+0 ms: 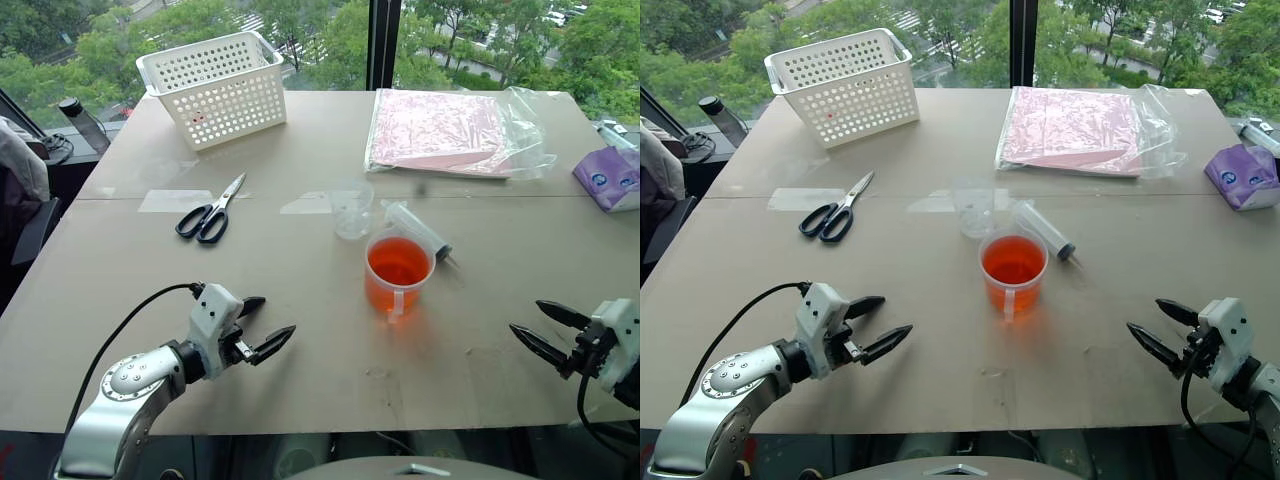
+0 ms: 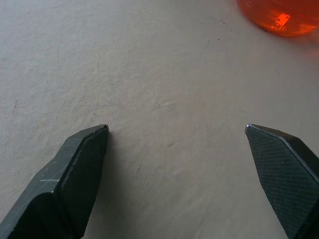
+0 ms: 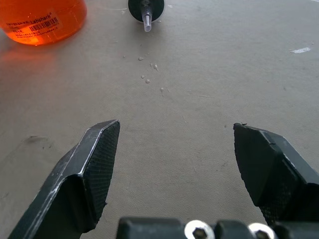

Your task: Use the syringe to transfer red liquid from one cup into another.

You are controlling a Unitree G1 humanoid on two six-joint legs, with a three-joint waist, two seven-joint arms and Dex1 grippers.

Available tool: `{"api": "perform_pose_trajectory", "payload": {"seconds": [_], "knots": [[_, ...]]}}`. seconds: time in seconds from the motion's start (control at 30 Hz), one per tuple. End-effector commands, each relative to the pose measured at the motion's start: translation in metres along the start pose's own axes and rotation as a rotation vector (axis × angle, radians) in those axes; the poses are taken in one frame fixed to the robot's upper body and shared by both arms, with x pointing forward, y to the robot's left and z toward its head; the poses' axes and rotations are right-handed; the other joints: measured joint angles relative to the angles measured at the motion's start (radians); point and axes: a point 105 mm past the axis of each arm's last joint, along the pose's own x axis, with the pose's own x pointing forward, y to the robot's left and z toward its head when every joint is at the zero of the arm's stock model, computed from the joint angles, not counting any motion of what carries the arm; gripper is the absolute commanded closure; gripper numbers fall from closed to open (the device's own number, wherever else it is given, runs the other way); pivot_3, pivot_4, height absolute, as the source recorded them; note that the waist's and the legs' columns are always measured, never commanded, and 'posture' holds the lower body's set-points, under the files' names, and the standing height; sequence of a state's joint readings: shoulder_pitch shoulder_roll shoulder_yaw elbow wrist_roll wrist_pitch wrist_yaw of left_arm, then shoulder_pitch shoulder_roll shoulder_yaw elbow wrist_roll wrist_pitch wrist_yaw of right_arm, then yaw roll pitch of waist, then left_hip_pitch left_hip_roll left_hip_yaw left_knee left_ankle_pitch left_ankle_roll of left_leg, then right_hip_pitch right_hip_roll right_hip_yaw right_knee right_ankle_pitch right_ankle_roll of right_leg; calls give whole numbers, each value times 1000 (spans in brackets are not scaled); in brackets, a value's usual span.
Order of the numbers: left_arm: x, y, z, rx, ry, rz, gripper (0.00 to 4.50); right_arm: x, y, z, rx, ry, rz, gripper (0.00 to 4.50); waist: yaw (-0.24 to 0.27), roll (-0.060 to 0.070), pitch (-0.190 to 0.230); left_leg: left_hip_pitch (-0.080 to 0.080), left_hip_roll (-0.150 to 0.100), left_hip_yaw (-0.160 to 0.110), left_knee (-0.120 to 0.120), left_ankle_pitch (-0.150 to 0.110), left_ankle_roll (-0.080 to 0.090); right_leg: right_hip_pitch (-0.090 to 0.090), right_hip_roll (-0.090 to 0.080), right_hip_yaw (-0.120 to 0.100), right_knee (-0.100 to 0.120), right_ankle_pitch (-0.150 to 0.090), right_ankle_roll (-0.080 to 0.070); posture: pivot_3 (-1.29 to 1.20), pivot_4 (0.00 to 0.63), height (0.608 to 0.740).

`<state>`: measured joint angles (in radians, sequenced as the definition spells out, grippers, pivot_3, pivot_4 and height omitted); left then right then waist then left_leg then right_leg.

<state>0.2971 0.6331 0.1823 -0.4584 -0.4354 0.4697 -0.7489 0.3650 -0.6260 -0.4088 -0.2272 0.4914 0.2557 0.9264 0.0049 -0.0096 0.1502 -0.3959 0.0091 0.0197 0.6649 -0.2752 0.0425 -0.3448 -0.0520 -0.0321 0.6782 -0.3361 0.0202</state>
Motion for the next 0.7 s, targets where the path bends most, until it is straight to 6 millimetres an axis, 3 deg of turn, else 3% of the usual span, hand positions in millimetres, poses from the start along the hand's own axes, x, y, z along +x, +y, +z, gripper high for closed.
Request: {"api": "perform_pose_trajectory", "payload": {"seconds": [0.03, 0.57, 0.7], "knots": [[0, -7, 6, 4, -25, -32, 42, -1, -3, 8, -38, -16, 23, 620, 0, 0, 0, 0, 0, 0, 0, 0, 0, 0, 0, 0, 0, 0, 0, 0, 150, 740], [1, -9, 18, 27, -62, -24, 42, 7, -7, 9, -57, -24, 52, 620, 7, 0, 0, 0, 0, 0, 0, 0, 0, 0, 0, 0, 0, 0, 0, 0, 150, 740], [0, -9, 32, 30, -96, -50, 42, 16, -13, 30, -71, -46, 39, 620, 7, 0, 0, 0, 0, 0, 0, 0, 0, 0, 0, 0, 0, 0, 0, 0, 150, 740]]}}
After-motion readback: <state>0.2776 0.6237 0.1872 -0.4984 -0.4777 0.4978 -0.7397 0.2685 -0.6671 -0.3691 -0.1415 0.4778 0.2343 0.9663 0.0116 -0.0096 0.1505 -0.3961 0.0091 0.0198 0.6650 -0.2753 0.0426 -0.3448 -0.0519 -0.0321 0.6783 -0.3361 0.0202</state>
